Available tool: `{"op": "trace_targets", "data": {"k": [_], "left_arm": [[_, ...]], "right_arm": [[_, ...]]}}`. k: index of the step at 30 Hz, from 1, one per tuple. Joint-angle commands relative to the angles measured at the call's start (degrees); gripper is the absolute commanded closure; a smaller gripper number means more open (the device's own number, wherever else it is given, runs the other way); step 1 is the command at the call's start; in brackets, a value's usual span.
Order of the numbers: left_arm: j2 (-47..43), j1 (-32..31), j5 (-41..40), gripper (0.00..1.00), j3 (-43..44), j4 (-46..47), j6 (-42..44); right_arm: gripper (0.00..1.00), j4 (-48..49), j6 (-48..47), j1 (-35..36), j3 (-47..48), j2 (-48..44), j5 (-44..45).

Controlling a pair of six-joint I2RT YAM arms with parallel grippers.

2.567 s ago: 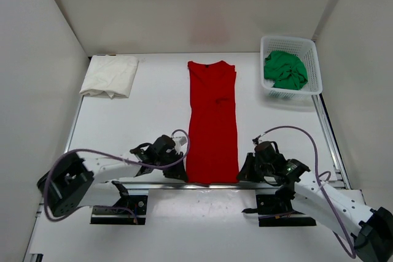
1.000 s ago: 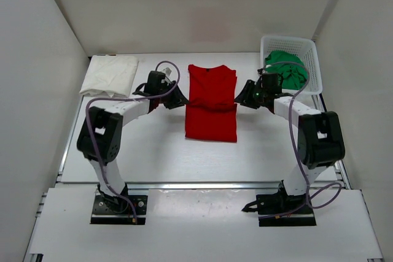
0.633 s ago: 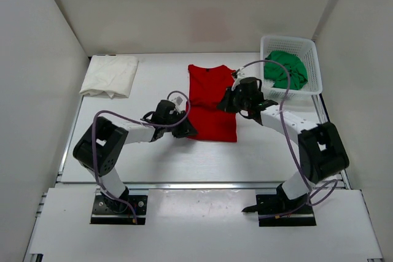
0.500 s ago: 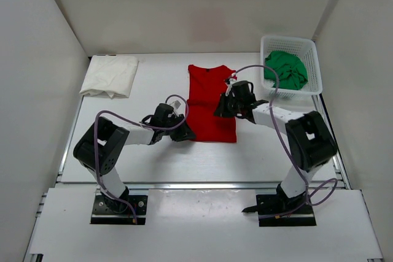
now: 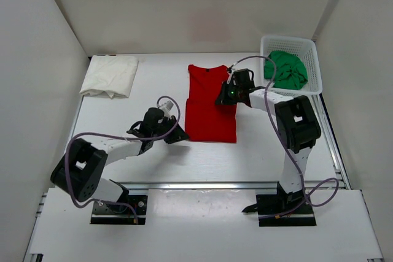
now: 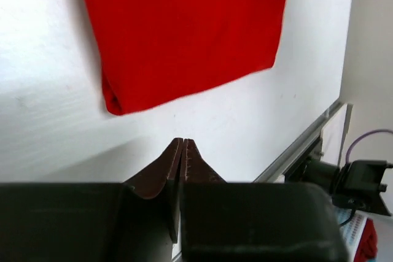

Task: Fold and stack the t-shirts
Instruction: Fold the folded rectangular tshirt in 1/3 of the way, then grab one side of the 2/3 rectangular tshirt with both arms

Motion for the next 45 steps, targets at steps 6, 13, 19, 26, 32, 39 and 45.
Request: {"op": "trace_targets", "data": {"k": [6,13,19,26,32,39,45], "left_arm": [[-1.95,3.89,-3.86,0.74,-1.14,-3.93,5.28],[4.81,3.27,-5.35,0.45,1.32,-3.67,5.9],[8.77,2.31,-5.26,0.38,2.63,-1.65,5.28],[10.97,2.13,-5.35,0.62,2.47,-1.56,4.93],[11.76,2.22,-4.39,0.87,3.43,-0.86,4.23],[7.03,0.56,-7.11,1.0,2.47,-4.45,3.96],[-3.85,-2.35,-6.84,1.0,-3.93,-14.0,6.95]], "right_arm": [[0.87,6.96,4.22,-3.96,-21.53,-27.68,-1.22],[0.74,4.67,5.1,-6.52,-41.92,-40.96,0.89],[0.57,7.84,6.6,-7.23,-49.5,-41.06,-1.83],[0.67,13.1,8.26,-6.34,-49.95,-35.17,-2.54],[0.89,16.62,9.14,-7.14,-49.15,-33.14,-2.98],[1.0,13.65,9.15,-5.21,-50.9,-39.36,-1.84],[1.0,1.0,12.12,1.9,-58.45,-56.14,3.34]]}}
